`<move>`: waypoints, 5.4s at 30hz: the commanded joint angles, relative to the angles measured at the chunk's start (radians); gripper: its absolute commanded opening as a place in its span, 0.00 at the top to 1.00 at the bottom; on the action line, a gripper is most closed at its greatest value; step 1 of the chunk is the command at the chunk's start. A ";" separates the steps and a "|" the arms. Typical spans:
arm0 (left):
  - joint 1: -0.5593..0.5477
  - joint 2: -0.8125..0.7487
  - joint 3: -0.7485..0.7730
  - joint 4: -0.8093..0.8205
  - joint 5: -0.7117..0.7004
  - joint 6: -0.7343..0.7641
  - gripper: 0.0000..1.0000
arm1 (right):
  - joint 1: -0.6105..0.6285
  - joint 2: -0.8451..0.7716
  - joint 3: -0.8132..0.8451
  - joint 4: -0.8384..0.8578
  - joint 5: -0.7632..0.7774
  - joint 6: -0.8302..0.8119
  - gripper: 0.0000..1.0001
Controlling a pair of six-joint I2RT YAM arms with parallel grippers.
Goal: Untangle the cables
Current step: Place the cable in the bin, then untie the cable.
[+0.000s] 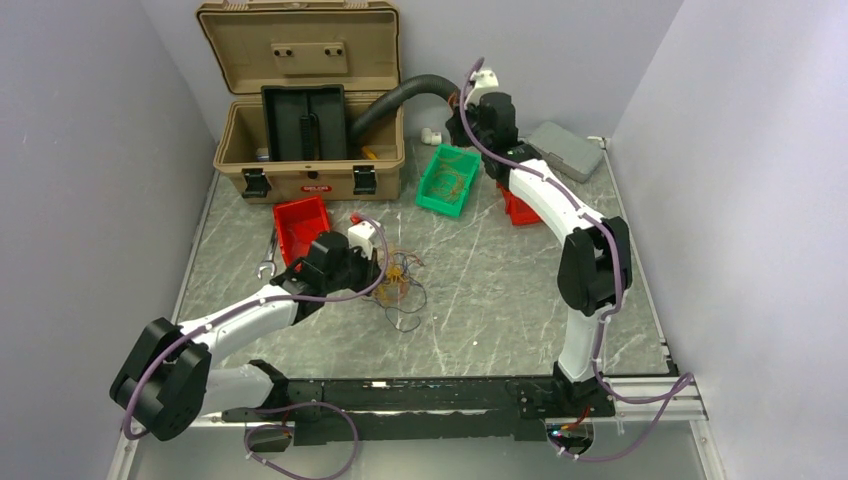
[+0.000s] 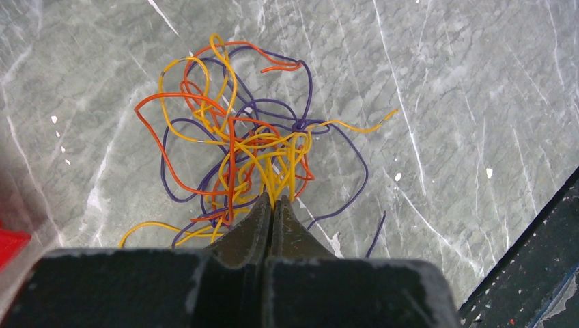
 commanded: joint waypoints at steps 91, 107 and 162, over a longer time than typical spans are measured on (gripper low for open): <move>-0.003 -0.109 -0.061 0.091 -0.063 -0.015 1.00 | 0.406 -0.418 -1.146 0.475 -0.029 0.230 0.24; 0.019 -0.026 -0.012 0.041 -0.065 -0.039 1.00 | 0.553 -0.163 -0.969 0.335 0.361 0.102 0.61; 0.041 -0.234 -0.107 0.037 -0.262 -0.055 1.00 | -0.155 -0.904 -1.095 -0.267 0.169 0.289 0.33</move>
